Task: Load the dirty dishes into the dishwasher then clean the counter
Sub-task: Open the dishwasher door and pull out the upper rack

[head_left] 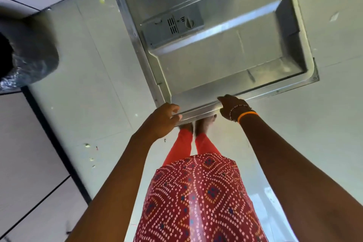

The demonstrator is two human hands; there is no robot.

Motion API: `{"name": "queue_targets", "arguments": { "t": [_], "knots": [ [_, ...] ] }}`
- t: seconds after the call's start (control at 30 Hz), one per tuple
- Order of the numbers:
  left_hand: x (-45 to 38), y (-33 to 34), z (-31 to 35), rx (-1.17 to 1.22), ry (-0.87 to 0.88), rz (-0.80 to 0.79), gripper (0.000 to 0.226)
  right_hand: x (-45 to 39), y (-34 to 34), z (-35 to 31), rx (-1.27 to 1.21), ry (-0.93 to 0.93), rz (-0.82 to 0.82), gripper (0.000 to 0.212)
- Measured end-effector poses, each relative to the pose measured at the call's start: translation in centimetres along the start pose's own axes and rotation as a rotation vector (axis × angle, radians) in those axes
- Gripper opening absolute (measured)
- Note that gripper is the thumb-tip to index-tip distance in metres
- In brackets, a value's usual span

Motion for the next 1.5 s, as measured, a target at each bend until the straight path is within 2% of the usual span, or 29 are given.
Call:
{"name": "queue_targets", "arguments": {
  "t": [0.17,0.33,0.57,0.7,0.83,0.97,1.07,1.17,1.27,1.33,1.43,1.5],
  "knots": [
    [3.9,-4.5,3.0,0.113,0.093,0.094,0.038,2.5,-6.8,-5.7,-0.211,-0.090,0.171,0.044],
    [8.6,-11.7,6.0,0.218,0.185,0.178,0.038,6.7,-15.1,-12.3,-0.262,-0.224,0.348,0.036],
    [12.5,-23.5,9.2,0.274,0.280,0.415,0.041,9.9,-28.9,-19.5,-0.223,-0.415,0.627,0.033],
    [13.1,-29.8,11.2,0.291,0.307,0.514,0.045,9.5,-37.3,-22.0,-0.142,-0.486,0.748,0.036],
    [12.5,-33.9,12.7,0.285,0.293,0.569,0.048,6.0,-44.8,-23.4,0.083,-0.529,0.750,0.053],
    [11.5,-36.3,14.3,0.211,0.268,0.639,0.053,3.2,-50.5,-23.6,0.395,-0.401,0.740,0.071],
    [10.4,-37.2,15.3,0.192,0.245,0.661,0.057,1.6,-52.6,-22.6,0.511,-0.275,0.661,0.077],
    [9.5,-37.2,16.0,0.190,0.238,0.668,0.061,1.0,-53.4,-22.2,0.489,-0.300,0.758,0.076],
    [9.2,-37.2,16.7,0.209,0.237,0.732,0.061,1.5,-54.3,-22.2,0.442,-0.316,0.899,0.054],
    [9.2,-37.2,17.1,0.256,0.232,0.766,0.061,2.2,-54.2,-21.7,0.310,-0.320,0.954,0.037],
    [9.5,-36.3,17.8,0.224,0.223,0.823,0.063,4.2,-51.5,-19.8,0.092,-0.333,0.978,0.030],
    [9.8,-35.2,17.8,0.128,0.216,0.891,0.062,5.3,-48.7,-19.0,0.098,-0.340,0.979,0.027]
  ]
}}
Point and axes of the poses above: each hand's wrist, its own x-axis away from the middle knuckle, its own y-axis out of the palm, z = x × y, the point moved 5 cm from there along -x, towards the middle knuckle, and after that the axes turned 14 degrees about -y, right-handed, at the moved point
